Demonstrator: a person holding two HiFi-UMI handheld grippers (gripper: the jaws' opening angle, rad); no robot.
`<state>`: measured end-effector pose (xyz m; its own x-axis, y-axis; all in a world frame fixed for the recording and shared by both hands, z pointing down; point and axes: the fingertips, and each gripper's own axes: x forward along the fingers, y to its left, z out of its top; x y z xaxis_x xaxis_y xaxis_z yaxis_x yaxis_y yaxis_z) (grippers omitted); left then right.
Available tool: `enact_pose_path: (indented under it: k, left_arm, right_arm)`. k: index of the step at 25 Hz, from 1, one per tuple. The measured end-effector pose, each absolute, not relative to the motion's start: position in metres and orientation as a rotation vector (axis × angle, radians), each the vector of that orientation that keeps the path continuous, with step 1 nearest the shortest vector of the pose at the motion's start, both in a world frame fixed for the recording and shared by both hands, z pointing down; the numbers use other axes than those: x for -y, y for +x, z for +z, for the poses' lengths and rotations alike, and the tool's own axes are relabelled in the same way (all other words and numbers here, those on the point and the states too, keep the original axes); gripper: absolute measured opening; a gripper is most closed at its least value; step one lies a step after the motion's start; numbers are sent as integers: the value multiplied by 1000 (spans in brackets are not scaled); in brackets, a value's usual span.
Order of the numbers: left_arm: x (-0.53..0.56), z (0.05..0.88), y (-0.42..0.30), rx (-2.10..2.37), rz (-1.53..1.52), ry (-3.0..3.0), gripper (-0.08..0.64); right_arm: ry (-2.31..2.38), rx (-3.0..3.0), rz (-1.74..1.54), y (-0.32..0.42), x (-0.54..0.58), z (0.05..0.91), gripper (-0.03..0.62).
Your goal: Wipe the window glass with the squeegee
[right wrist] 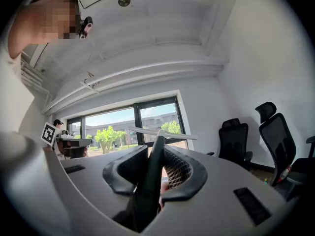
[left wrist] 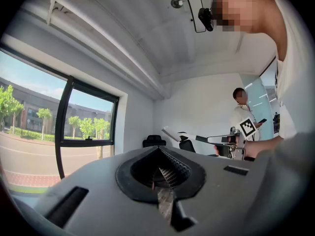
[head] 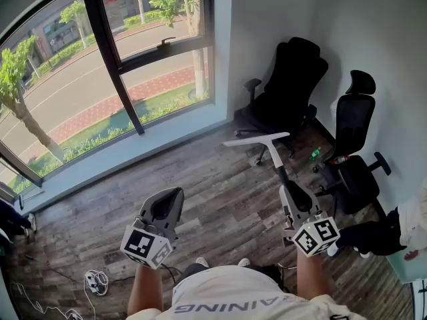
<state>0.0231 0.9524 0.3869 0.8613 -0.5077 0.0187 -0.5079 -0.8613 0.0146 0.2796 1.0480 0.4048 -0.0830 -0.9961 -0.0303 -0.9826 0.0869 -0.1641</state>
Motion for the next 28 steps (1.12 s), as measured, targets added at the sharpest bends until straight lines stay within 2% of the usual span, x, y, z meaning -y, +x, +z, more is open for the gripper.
enact_pose_path:
  k: [28]
  left_arm:
    - [-963,391,19,751,20,3029,14]
  right_arm:
    - [-2003,-2173,-187,269,-1062,403,98]
